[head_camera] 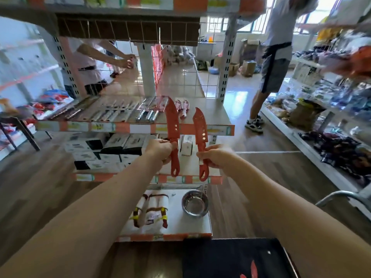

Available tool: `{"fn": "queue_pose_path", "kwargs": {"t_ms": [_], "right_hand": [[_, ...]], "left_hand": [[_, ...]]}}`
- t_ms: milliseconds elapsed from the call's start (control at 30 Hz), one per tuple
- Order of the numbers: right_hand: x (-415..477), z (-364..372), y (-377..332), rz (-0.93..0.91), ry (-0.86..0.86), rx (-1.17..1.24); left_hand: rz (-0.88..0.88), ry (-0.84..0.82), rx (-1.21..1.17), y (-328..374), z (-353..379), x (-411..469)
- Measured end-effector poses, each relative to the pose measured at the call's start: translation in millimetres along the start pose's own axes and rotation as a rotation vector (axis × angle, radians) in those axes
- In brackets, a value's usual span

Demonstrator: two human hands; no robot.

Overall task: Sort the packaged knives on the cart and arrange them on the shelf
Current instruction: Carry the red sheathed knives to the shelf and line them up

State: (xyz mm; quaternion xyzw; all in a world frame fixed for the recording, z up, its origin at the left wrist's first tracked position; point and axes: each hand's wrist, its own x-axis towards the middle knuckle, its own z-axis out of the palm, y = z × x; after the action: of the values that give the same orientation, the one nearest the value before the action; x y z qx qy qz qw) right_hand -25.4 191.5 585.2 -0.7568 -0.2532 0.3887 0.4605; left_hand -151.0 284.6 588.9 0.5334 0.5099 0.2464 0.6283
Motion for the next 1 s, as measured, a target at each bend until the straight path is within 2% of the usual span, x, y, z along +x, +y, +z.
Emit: {"fn": "queue_pose_path", "kwargs": {"t_ms": [167, 500, 733, 1000], "right_hand": [[28, -19, -12, -0.011, 0.026, -0.008], [104, -37, -45, -0.034, 0.031, -0.04], [162, -47, -55, 0.022, 0.068, -0.087], [229, -47, -74, 0.061, 0.086, -0.007]], "left_hand": [[0.025, -0.04, 0.015, 17, 23, 32], [0.052, -0.004, 0.056, 49, 47, 102], [0.122, -0.014, 0.239, 75, 67, 172], [0.123, -0.04, 0.423, 94, 90, 250]]}}
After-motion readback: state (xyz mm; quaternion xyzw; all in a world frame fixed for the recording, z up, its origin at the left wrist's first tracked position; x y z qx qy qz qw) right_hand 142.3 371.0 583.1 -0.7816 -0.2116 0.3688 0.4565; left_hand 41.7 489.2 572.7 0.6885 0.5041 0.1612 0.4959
